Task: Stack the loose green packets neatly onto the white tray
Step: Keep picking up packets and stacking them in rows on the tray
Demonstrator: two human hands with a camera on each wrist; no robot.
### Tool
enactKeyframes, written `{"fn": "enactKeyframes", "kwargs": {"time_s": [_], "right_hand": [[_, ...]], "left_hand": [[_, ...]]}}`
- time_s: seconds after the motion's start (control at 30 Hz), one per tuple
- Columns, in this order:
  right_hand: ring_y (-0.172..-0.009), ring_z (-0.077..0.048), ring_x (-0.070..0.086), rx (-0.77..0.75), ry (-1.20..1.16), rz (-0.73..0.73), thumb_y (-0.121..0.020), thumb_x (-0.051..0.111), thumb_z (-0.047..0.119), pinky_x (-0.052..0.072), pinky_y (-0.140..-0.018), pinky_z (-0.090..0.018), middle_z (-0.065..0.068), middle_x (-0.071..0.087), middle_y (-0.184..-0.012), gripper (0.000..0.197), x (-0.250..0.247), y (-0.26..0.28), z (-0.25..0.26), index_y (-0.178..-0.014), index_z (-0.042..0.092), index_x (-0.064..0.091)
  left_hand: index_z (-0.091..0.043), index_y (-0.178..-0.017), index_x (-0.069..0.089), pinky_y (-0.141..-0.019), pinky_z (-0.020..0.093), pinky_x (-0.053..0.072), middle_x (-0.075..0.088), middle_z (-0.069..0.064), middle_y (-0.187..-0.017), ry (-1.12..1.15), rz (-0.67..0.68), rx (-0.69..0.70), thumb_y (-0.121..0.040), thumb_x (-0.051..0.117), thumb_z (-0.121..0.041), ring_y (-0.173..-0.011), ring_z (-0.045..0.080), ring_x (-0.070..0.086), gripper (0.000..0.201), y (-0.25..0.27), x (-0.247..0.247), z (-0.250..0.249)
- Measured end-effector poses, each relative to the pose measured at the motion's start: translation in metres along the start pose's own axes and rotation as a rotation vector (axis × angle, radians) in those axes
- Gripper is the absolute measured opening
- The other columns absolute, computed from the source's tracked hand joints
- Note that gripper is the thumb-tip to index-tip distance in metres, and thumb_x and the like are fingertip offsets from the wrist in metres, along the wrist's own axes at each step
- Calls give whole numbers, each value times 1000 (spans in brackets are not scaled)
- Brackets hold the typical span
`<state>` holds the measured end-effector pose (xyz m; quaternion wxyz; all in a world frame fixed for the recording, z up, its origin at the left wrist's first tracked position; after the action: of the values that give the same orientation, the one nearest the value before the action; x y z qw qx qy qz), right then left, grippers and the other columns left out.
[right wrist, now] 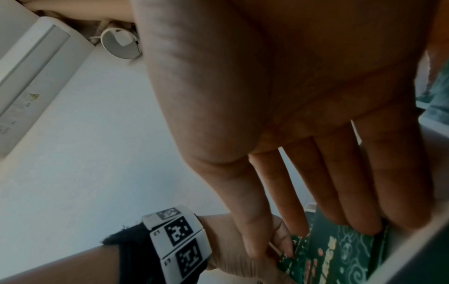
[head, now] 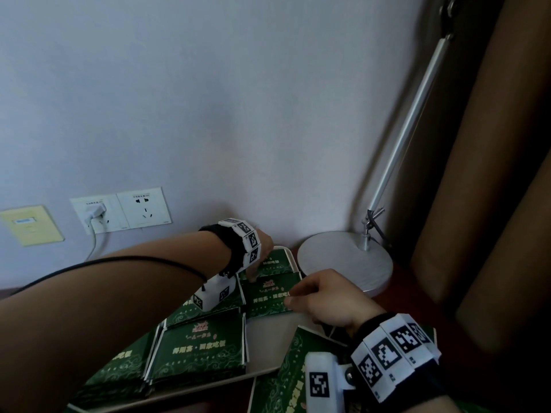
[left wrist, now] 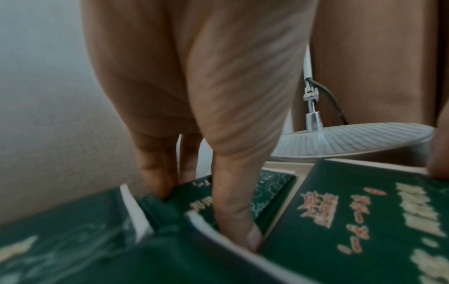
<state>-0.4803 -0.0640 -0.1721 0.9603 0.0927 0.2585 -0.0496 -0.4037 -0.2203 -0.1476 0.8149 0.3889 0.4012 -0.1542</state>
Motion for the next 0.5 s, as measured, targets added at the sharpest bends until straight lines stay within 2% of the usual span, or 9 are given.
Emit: {"fn": "enactKeyframes", "kwargs": {"time_s": [0.1,0.17,0.23,0.3,0.33,0.4,0.5], "right_hand": [[-97,-14,66,1,-2,5,-78,79,39,55,-91,-35,3,73,-105,34,0,1,0,-106,19,75],[-92,-12,66,-1,-8,4,-79,79,39,55,-87,-33,3,73,-103,33,-1,2,0,-106,19,76],[-80,-8,62,-16,-9,2,-81,78,37,52,-79,-29,5,72,-96,29,-1,2,2,-103,18,76],[-72,-5,58,-25,-16,8,-84,76,34,51,-75,-28,7,70,-88,22,-1,3,4,-100,19,76],[-73,-6,60,-22,-30,15,-85,75,32,53,-77,-30,7,70,-89,20,0,2,4,-100,19,76],[-76,-7,61,-11,-45,42,-89,71,27,55,-82,-32,5,71,-90,15,3,2,4,-101,20,75],[-66,-1,54,-27,-17,83,-94,64,21,46,-66,-19,12,64,-79,17,7,2,5,-109,20,73]], "left_hand": [[-15,-61,60,-71,46,57,55,2,-63,15,0,-11,-67,88,-38,-63,22,53,37,0,3,1],[-10,-87,71,-71,39,52,61,3,-81,63,-32,-18,-71,86,-36,-74,22,55,34,5,4,0],[-12,-106,71,-78,32,49,67,5,-102,131,-88,-4,-75,84,-30,-90,23,61,38,7,1,2],[-16,-108,74,-82,28,49,68,4,-116,196,-134,17,-81,79,-21,-103,23,63,28,12,-4,3],[-18,-108,75,-83,27,50,68,3,-118,219,-147,24,-83,74,-14,-105,22,63,25,14,-6,4],[-21,-106,77,-87,30,54,69,0,-116,283,-165,48,-85,61,-4,-104,22,64,31,20,-10,4],[-18,-108,77,-94,34,54,72,1,-113,384,-127,117,-86,48,3,-104,20,65,42,28,-7,-3]]}}
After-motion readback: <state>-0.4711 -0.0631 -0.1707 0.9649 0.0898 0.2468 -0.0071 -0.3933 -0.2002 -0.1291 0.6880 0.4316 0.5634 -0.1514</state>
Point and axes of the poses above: each hand's wrist, its own y-axis away from the middle knuckle, its own x-axis out of the palm, z = x × y, the point moved 7 cm from there along -y, towards the middle knuckle
